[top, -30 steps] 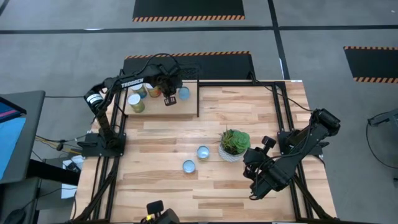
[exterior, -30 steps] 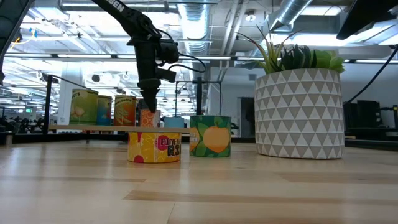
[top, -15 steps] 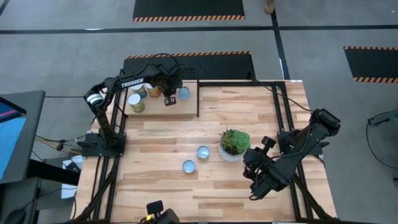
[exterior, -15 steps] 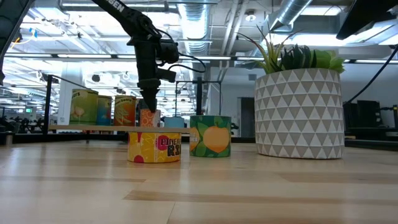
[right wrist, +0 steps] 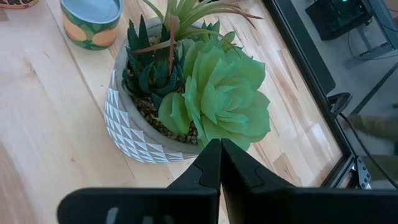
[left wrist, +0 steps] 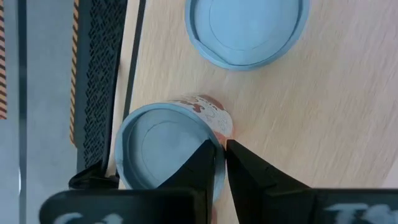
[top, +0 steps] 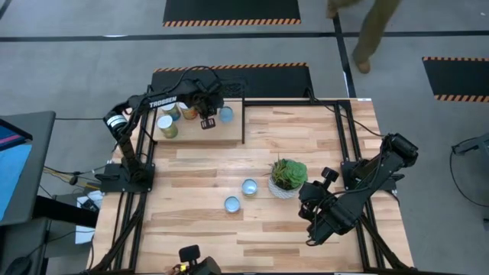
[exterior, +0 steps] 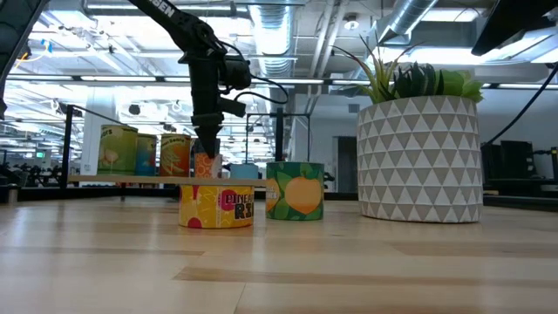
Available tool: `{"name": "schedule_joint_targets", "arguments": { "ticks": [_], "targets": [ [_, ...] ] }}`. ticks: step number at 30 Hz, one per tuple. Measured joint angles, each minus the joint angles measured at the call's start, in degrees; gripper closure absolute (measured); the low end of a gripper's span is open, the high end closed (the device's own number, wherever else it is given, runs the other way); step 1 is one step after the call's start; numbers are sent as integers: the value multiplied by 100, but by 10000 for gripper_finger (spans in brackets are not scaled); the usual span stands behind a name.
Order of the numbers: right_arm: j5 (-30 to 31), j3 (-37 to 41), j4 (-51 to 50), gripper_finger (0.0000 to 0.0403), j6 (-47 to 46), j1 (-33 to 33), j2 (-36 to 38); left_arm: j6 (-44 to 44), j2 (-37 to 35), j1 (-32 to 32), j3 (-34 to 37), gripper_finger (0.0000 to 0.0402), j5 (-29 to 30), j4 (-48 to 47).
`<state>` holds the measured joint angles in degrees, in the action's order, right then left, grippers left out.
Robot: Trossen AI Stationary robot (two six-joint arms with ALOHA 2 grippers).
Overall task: Pick and place cans onto a shelf
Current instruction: Put the canned meatballs on the shelf
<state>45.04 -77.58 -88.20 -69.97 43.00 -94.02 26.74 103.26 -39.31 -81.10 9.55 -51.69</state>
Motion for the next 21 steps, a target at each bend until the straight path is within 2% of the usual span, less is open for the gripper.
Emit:
{"name": "schedule_joint_targets", "arguments": {
  "ticks": [11,21],
  "targets": [
    [0,0,0,375,-2,0,0,-197,0,13,0,361,-141,14],
    [0,0,4,375,-2,0,0,-343,0,77,-21,287,-77,142]
  ]
}}
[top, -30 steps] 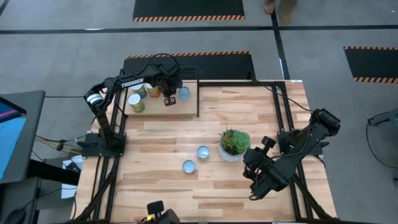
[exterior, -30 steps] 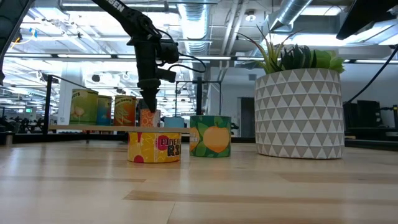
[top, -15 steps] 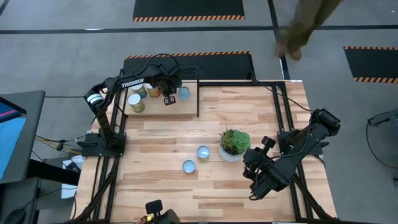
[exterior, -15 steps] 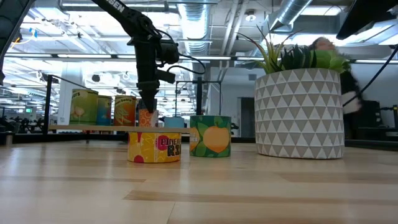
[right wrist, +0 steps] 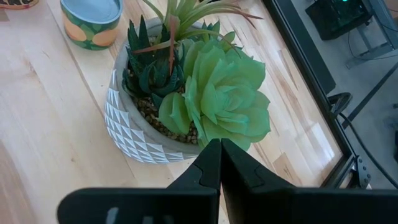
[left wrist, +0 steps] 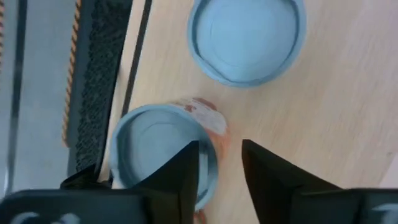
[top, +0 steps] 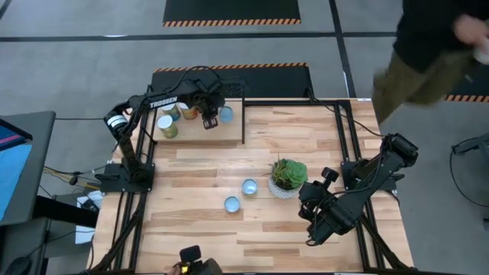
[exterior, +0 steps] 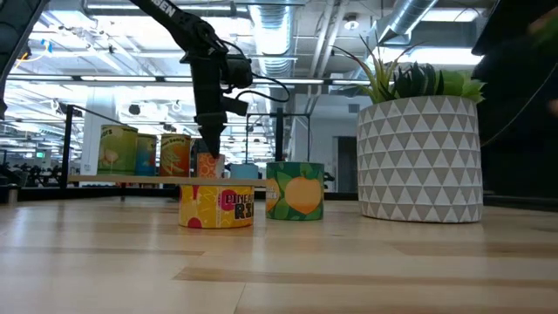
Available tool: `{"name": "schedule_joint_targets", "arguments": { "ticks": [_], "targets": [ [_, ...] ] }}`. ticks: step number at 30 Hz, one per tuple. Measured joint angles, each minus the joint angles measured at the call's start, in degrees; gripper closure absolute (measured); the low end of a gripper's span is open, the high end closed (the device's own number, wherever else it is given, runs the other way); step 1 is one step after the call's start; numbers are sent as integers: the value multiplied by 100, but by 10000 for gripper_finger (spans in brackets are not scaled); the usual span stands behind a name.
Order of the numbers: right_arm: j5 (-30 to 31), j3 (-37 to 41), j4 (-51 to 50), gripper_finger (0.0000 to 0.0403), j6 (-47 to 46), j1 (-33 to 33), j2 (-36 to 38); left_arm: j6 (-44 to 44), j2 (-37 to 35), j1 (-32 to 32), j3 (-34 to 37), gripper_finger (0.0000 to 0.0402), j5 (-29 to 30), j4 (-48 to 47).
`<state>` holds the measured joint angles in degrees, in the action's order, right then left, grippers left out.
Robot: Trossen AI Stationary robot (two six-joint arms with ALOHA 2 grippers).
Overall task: Pick and place cans onto a shelf
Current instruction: Put the canned meatballs on the shelf, then put the canned peaches on the shelf
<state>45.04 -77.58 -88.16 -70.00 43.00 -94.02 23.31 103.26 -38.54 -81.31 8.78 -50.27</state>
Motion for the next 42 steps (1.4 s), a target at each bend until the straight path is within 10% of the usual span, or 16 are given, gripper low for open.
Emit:
{"name": "schedule_joint_targets", "arguments": {
  "ticks": [13,24,34,42],
  "targets": [
    [0,0,-2,375,2,0,0,-1525,0,405,-1275,262,233,-1898],
    [155,2,10,375,168,8,0,-2861,-2,1388,-1225,262,-1574,-3549],
    [155,2,46,375,166,54,0,-2272,-4,3181,-1225,262,-1721,-2252],
    [-82,2,256,375,140,259,0,-1695,40,3859,-1226,262,-734,-287]
  ]
}}
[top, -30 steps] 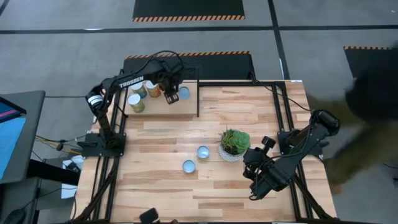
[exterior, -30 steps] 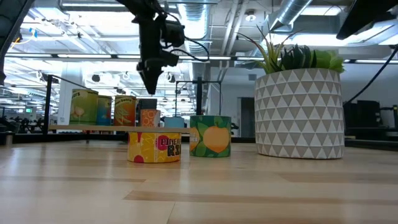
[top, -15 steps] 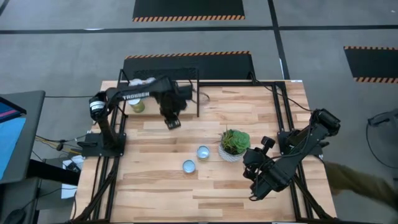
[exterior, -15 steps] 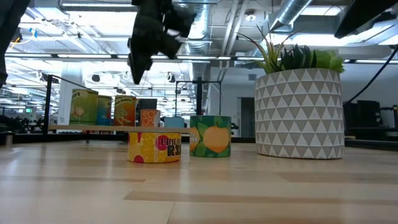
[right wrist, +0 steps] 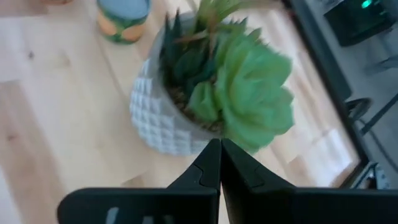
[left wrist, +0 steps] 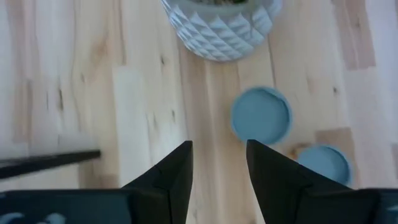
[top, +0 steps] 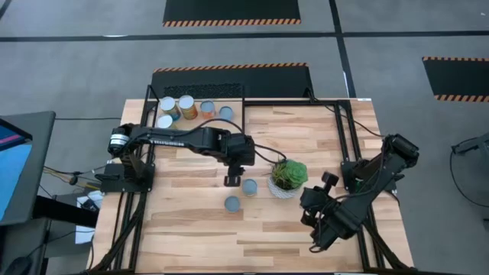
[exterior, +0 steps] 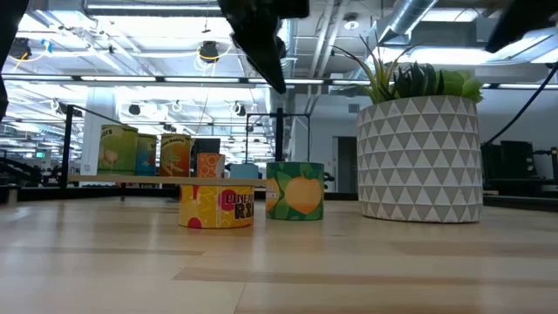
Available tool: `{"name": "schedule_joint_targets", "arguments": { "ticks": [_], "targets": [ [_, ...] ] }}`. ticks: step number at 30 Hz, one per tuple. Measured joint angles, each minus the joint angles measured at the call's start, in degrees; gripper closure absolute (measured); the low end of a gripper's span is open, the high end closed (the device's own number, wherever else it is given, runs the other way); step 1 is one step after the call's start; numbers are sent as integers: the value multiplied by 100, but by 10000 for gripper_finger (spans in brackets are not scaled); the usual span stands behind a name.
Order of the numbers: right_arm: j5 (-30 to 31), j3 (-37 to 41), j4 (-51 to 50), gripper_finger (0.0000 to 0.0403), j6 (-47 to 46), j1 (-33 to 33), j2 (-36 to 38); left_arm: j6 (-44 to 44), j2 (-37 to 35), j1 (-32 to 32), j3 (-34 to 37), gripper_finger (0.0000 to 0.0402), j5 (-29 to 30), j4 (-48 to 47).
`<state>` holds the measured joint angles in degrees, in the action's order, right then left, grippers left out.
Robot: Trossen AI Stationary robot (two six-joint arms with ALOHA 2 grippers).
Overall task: Pick and place cans onto a shelf
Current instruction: Put the canned peaches on the shelf
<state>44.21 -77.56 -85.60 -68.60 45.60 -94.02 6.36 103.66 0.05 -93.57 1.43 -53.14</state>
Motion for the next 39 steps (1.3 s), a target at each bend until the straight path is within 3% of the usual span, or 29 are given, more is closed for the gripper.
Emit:
{"name": "schedule_joint_targets", "arguments": {
  "ticks": [5,13,39],
  "targets": [
    [-252,4,188,375,-2,139,0,-38,551,-59,2,262,-5,379],
    [-292,7,141,375,-42,316,2,-124,1301,-70,2,262,364,191],
    [-263,4,114,375,-42,200,2,-1067,1466,270,-355,262,13,-134]
  ]
}}
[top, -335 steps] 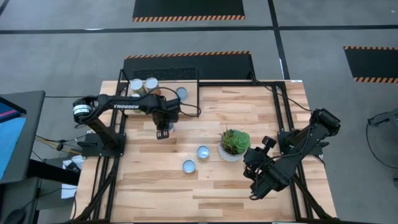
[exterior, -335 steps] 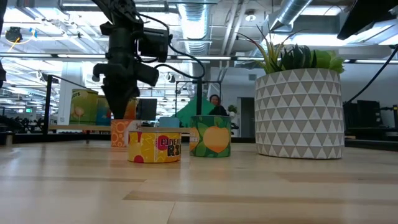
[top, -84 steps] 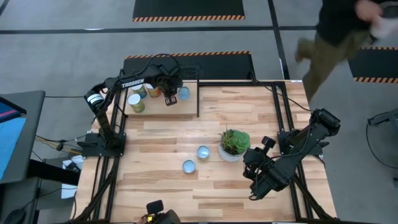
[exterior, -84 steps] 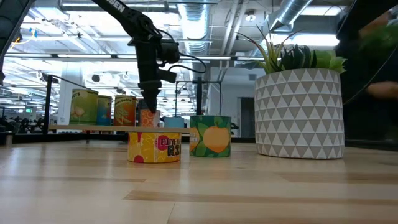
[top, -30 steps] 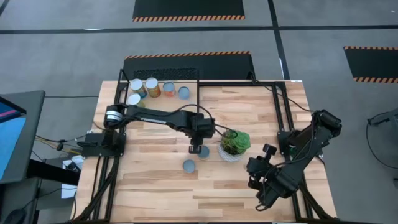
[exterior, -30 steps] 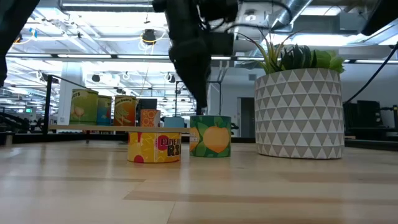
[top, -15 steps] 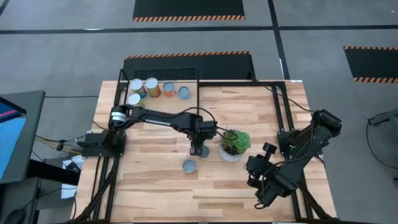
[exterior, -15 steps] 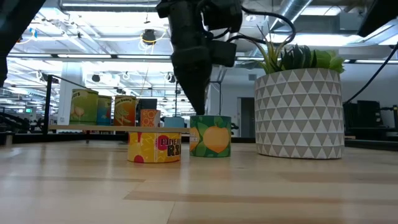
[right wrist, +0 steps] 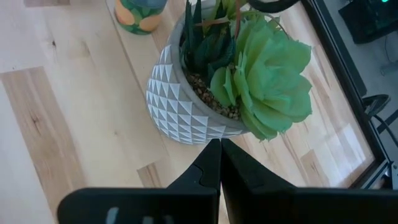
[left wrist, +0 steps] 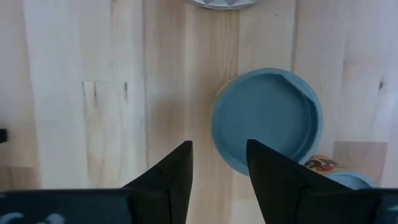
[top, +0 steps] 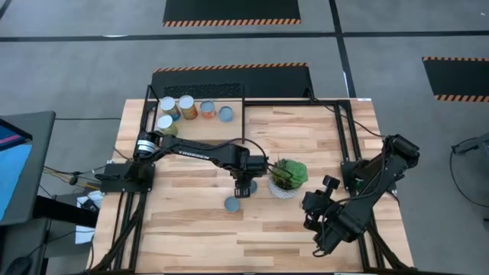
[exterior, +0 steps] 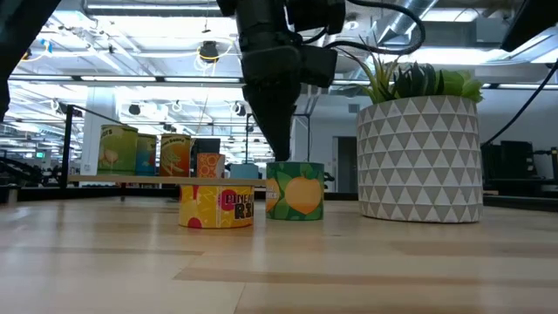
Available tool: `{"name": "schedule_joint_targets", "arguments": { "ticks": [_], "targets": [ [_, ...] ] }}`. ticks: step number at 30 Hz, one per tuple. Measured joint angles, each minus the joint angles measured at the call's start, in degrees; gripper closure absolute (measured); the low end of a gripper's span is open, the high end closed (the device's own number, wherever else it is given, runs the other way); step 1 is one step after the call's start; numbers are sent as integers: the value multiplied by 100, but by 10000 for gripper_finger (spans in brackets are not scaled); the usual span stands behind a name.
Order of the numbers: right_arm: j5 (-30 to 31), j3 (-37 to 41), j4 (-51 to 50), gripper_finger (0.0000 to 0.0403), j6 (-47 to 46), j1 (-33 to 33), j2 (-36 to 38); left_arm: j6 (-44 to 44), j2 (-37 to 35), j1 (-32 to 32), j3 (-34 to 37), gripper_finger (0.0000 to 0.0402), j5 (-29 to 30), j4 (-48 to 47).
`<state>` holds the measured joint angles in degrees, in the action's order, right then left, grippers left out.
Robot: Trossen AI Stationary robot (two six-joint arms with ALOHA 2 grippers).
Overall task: Pick and place cans onto a shelf
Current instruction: Put the canned peaches on the shelf
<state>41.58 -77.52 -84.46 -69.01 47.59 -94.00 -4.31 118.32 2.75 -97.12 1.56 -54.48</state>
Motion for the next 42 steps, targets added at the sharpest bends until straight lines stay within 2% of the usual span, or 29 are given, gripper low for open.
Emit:
{"name": "schedule_joint_targets", "arguments": {
  "ticks": [8,18,21,27,36,39,42],
  "targets": [
    [-2,0,36,375,0,0,0,-152,0,43,0,262,230,0],
    [0,-2,-12,375,-2,0,0,-147,-17,43,92,262,233,225],
    [0,-2,-14,375,-8,0,0,-175,-10,43,325,262,124,415],
    [17,-4,-40,375,-11,-9,0,-242,-11,37,337,262,38,407],
    [22,-5,-42,375,-9,-7,0,-538,-28,-42,535,262,-409,584],
    [24,-6,-45,375,-8,-7,0,-470,-28,-76,542,275,-492,610],
    [24,-4,-47,375,-7,-7,0,-357,-28,-106,542,318,-518,647]
  ]
}}
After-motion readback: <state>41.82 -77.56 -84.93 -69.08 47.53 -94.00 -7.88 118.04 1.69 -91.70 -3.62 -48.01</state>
